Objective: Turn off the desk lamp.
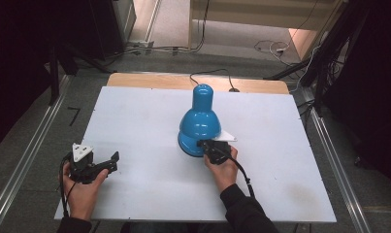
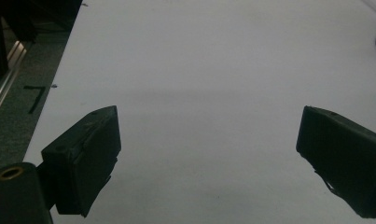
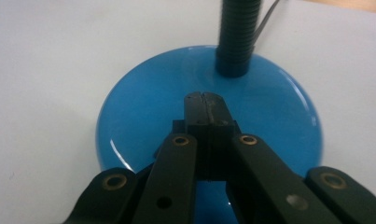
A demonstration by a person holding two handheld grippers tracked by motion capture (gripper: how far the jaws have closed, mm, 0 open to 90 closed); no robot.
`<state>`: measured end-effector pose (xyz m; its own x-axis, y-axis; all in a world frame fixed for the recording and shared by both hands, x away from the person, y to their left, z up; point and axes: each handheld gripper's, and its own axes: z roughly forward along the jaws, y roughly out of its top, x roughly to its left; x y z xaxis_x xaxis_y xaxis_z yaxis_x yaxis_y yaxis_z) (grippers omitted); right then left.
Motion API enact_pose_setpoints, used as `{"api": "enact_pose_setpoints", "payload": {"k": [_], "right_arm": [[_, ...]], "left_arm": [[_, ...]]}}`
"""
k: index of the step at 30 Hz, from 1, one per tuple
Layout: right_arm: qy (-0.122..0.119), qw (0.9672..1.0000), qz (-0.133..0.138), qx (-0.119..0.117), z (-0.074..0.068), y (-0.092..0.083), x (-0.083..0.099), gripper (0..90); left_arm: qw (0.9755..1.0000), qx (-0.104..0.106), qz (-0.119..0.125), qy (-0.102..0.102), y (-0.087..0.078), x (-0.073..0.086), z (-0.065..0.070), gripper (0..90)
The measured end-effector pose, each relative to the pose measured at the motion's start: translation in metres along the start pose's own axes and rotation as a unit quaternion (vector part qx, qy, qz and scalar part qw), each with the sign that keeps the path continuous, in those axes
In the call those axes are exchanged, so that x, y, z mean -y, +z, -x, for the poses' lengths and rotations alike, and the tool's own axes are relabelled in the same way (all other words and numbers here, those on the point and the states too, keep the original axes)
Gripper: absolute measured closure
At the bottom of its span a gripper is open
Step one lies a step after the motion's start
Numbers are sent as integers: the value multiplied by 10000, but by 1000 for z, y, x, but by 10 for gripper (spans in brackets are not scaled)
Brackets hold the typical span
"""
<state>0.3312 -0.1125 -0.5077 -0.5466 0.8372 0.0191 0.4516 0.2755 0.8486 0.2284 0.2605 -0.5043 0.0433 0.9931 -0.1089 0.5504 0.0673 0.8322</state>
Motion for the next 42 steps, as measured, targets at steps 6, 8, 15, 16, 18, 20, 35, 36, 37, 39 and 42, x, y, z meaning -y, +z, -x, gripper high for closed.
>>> {"api": "enact_pose_setpoints", "payload": {"k": [6,8,15,16,18,20,35,36,37,39,42], "right_arm": [[192,9997,111,56,13,-7,0,882],[238,9997,98,54,17,-9,0,881],[343,9994,55,4,25,-12,0,880],[356,9994,54,-21,26,-13,0,879],[348,9994,15,-69,28,-14,-1,878],[353,9994,3,-59,31,-15,0,877],[528,9983,-32,-237,46,-26,0,556],[533,9983,-18,-228,48,-26,1,525],[546,9983,-10,-212,49,-28,1,497],[584,9981,10,-200,53,-31,2,426],[550,9984,14,-108,61,-36,4,353]], "left_arm": [[10000,-1,1,-1,0,0,0,70],[10000,-7,-3,7,0,0,0,70],[10000,-5,3,6,0,0,0,70],[10000,-2,-1,1,0,0,0,70],[10000,-2,-1,-2,0,0,0,70],[10000,-2,8,2,0,0,0,70],[10000,-28,-16,6,0,0,0,70],[10000,-24,-13,8,0,0,0,70],[10000,-25,-8,8,0,0,0,70],[10000,-23,-11,1,0,0,0,70],[10000,-29,-12,7,0,0,0,70]]}}
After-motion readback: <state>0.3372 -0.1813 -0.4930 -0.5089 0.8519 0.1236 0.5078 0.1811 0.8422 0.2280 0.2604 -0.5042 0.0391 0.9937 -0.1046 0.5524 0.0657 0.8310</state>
